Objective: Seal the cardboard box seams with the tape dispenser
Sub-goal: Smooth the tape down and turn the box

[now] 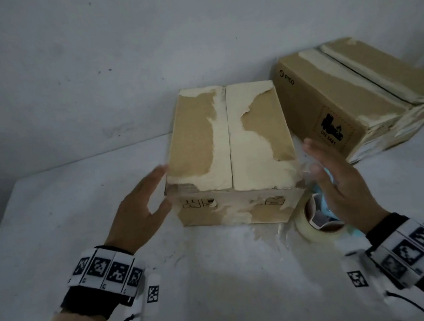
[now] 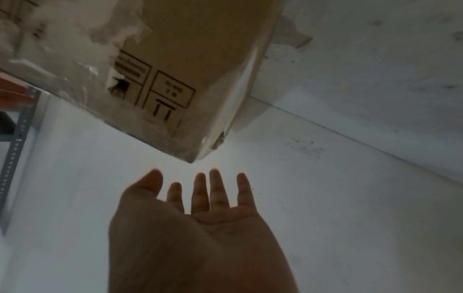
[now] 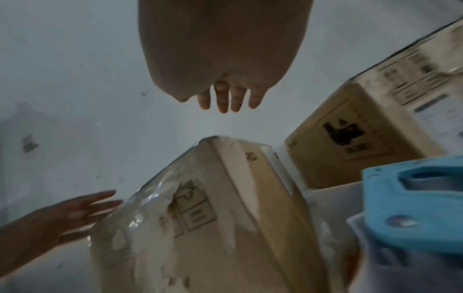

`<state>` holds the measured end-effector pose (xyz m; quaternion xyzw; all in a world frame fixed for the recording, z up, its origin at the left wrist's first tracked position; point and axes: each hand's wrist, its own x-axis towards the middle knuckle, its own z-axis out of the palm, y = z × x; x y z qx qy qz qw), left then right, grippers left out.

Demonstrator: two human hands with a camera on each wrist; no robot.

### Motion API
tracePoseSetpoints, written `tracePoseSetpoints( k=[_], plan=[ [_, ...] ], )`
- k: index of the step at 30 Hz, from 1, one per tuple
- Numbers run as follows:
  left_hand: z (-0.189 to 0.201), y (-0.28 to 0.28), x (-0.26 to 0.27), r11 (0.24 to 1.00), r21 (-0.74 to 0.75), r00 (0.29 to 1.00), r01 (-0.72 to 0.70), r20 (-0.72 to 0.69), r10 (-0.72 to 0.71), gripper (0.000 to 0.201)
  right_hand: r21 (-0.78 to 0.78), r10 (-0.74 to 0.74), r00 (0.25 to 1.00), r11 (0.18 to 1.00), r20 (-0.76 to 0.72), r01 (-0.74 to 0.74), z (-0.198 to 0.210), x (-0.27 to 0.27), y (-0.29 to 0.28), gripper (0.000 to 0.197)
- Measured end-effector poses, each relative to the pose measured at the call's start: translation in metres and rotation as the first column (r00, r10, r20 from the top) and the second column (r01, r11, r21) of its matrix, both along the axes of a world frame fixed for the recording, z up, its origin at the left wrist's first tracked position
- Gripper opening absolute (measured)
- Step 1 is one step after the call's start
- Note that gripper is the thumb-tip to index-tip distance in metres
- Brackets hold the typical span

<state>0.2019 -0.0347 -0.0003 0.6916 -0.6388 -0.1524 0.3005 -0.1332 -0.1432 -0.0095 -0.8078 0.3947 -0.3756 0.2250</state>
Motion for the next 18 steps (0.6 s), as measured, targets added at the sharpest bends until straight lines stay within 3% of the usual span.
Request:
tracePoseSetpoints(
  k=[3, 6, 11, 15, 18],
  plan=[
    [0.002, -0.019, -0.018, 1.0, 0.0, 0.969, 0.014, 0.245, -0.013, 0.082, -0.013, -0.052, 0.978, 0.999, -0.202, 0.05, -0.003, 0.032, 0.003, 0.068],
    [-0.005, -0.032, -0.033, 0.98, 0.195, 0.926, -0.04, 0.377, -0.037, 0.097, -0.007, -0.064, 0.928, 0.998, -0.367, 0.066, -0.011, 0.048, 0.007, 0.085],
    [-0.002, -0.033, -0.045, 0.947, 0.29, 0.89, -0.137, 0.456, -0.011, 0.084, 0.046, -0.044, 0.853, 0.996, -0.519, 0.079, -0.001, 0.046, 0.006, 0.096],
    [0.008, -0.047, -0.074, 0.98, 0.188, 0.839, -0.066, 0.542, -0.048, 0.065, -0.027, -0.023, 0.793, 1.0, -0.609, 0.008, 0.012, 0.075, 0.008, 0.08],
    [0.002, -0.054, -0.087, 0.965, 0.252, 0.858, -0.076, 0.509, -0.065, 0.074, -0.064, -0.006, 0.75, 0.997, -0.661, -0.048, 0.004, 0.095, 0.011, 0.067]
  ],
)
